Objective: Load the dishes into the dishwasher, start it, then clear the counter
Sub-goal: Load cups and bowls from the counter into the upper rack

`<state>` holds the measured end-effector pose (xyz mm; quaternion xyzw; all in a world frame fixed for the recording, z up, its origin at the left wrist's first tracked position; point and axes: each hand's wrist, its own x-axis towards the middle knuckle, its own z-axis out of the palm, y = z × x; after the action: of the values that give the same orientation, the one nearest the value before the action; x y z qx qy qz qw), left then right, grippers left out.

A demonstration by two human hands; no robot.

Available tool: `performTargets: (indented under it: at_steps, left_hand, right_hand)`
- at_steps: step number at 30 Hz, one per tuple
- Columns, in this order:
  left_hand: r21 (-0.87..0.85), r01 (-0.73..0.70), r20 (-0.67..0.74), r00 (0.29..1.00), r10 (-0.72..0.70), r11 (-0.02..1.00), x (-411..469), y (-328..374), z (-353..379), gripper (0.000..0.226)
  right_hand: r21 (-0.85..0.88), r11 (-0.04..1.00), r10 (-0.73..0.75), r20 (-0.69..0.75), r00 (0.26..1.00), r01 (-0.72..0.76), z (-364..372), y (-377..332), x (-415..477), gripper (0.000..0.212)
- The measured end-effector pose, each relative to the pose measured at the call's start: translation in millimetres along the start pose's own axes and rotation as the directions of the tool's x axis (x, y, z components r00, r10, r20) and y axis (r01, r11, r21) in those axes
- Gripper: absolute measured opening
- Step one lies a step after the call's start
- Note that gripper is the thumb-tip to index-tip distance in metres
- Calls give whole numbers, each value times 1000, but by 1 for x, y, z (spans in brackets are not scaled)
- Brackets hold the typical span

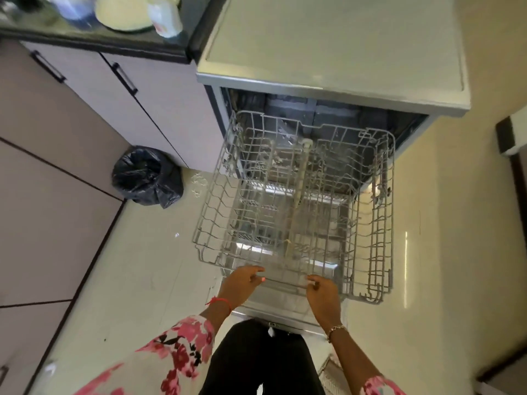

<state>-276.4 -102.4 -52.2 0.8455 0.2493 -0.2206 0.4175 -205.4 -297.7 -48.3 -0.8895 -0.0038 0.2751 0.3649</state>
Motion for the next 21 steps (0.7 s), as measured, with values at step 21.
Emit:
performTargets:
  at_steps: [21]
  left_hand:
    - [516,-73,-383,871,306,853,-72,-166,-310,96]
  right_hand:
    - [-563,630,-507,223,833,534,154,-315,-16,58]
